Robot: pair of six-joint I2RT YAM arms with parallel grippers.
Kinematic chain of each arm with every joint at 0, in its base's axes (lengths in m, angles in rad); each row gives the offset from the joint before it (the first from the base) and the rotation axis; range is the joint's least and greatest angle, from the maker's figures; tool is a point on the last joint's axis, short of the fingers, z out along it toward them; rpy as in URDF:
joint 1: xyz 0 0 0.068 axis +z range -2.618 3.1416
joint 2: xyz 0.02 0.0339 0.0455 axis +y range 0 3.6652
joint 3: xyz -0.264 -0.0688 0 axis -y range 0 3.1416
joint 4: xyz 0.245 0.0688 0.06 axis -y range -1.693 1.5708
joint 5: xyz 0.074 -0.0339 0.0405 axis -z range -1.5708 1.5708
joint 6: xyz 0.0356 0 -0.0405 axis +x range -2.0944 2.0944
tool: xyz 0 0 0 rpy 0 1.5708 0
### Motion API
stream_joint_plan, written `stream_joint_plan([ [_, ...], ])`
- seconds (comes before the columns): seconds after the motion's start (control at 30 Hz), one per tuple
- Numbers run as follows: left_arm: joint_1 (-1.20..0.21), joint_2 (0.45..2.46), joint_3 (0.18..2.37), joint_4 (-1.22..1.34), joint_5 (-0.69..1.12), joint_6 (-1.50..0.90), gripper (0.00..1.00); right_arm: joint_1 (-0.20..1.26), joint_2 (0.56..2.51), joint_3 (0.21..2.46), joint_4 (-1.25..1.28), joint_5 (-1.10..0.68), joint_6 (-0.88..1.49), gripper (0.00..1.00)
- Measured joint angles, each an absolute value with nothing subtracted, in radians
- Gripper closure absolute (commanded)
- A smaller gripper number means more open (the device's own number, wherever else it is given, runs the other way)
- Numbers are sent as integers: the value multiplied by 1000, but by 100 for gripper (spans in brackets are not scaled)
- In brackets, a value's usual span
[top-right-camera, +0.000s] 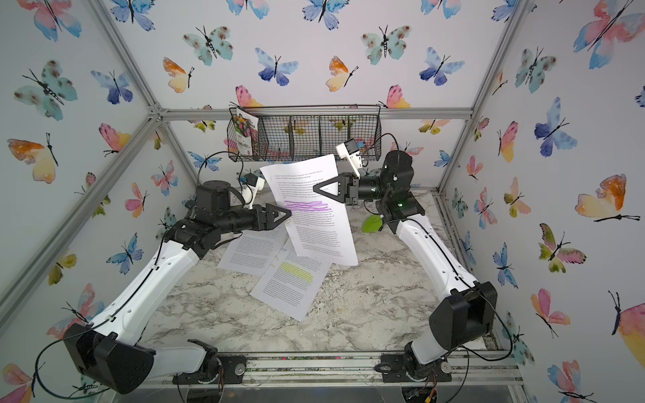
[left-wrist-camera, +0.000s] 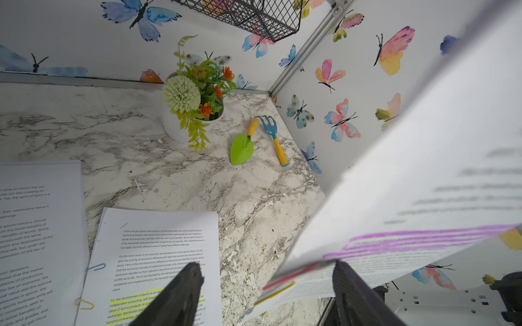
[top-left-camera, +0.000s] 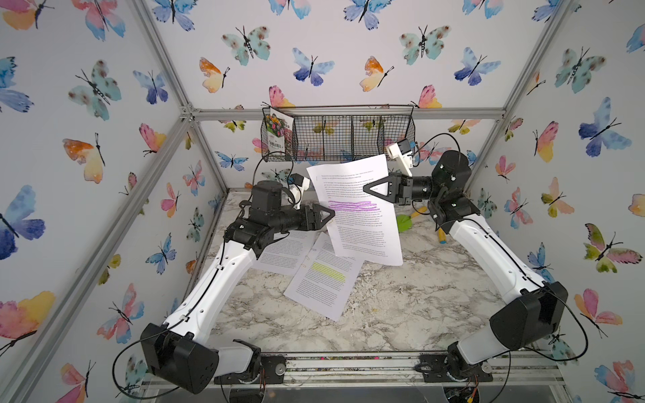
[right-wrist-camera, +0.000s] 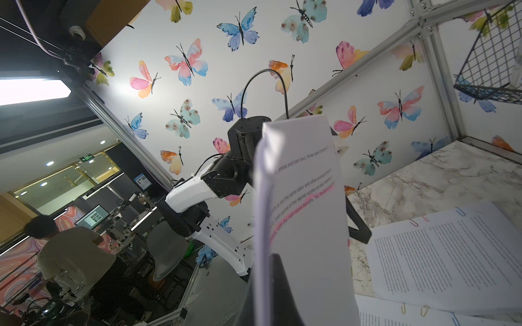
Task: Unclip the paperclips from the documents
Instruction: Remove the paper clip from the document.
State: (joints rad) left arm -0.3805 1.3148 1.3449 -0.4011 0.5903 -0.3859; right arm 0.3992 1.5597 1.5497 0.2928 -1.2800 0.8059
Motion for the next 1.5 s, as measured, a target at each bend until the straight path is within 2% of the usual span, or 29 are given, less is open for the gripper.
stream_joint_plan([
  [0.17, -381, 1340, 1346, -366, 635, -405, 30, 405, 1572, 1550, 358, -1292, 865, 99],
  [0.4, -371, 1344, 1345, -295, 687, -446, 24, 406, 1589, 1550, 412, -1320, 916, 99],
  [0.87, -327, 1292, 1228, -138, 816, -522, 28, 406, 1634, 1550, 691, -1364, 1183, 99],
  [1.2, -327, 1301, 1234, -41, 971, -623, 38, 406, 1634, 1550, 742, -1371, 1238, 99],
  [1.4, -327, 1302, 1234, -60, 972, -623, 38, 406, 1640, 1550, 783, -1371, 1277, 99],
  [1.5, -327, 1302, 1233, -88, 953, -612, 44, 407, 1654, 1551, 840, -1371, 1327, 99],
])
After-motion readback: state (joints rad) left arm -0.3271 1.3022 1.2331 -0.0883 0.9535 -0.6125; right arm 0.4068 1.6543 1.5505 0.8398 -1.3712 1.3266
